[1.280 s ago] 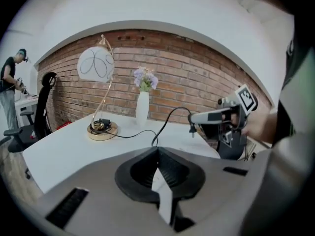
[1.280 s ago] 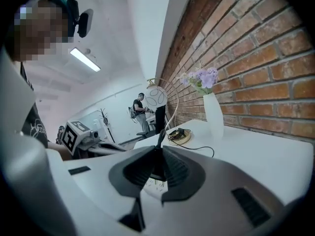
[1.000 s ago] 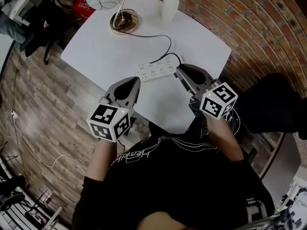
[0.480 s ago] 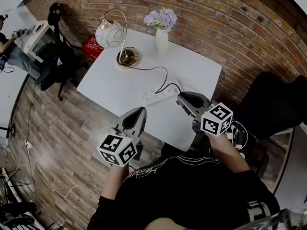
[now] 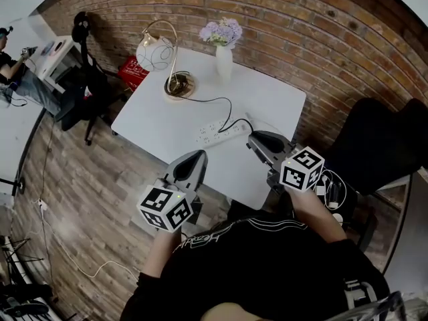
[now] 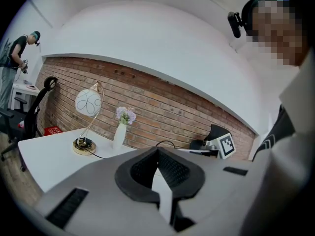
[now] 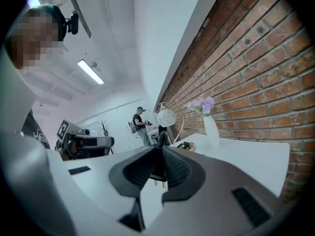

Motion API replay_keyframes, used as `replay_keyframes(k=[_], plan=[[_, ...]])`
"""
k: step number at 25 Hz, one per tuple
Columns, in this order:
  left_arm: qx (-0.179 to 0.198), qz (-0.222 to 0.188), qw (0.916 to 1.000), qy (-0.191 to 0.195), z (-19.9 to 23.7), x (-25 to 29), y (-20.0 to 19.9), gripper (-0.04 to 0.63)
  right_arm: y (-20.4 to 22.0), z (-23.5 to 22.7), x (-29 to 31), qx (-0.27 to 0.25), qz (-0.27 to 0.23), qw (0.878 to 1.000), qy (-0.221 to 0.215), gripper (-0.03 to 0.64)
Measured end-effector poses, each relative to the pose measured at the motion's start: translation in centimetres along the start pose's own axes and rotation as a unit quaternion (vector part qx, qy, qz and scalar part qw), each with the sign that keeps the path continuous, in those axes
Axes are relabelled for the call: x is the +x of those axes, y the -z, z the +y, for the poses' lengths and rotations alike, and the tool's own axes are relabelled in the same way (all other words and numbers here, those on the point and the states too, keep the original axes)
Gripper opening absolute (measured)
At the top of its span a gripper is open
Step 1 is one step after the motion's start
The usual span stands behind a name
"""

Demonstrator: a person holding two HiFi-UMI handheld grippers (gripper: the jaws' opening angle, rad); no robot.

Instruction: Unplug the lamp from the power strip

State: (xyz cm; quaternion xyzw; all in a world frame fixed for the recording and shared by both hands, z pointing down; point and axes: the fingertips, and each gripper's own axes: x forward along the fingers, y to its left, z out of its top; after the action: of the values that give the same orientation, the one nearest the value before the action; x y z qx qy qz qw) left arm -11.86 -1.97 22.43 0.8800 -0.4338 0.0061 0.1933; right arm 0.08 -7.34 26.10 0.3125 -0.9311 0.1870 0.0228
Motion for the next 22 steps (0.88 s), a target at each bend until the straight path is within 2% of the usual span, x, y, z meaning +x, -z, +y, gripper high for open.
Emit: replay_keyframes(k=[7, 22], plan=[[0.001, 0.004, 1.0000, 0.004, -0.67, 0.17, 0.35, 0.003, 0.19, 0.33, -0.37, -0.018, 0.005, 1.000, 0.002, 0.029], [0.004, 0.002, 0.9999, 0.010, -0.97, 0.20, 0.14, 0.003, 0.31, 0.44, -0.54, -0.016, 0.010, 1.000, 0.005, 0.029]])
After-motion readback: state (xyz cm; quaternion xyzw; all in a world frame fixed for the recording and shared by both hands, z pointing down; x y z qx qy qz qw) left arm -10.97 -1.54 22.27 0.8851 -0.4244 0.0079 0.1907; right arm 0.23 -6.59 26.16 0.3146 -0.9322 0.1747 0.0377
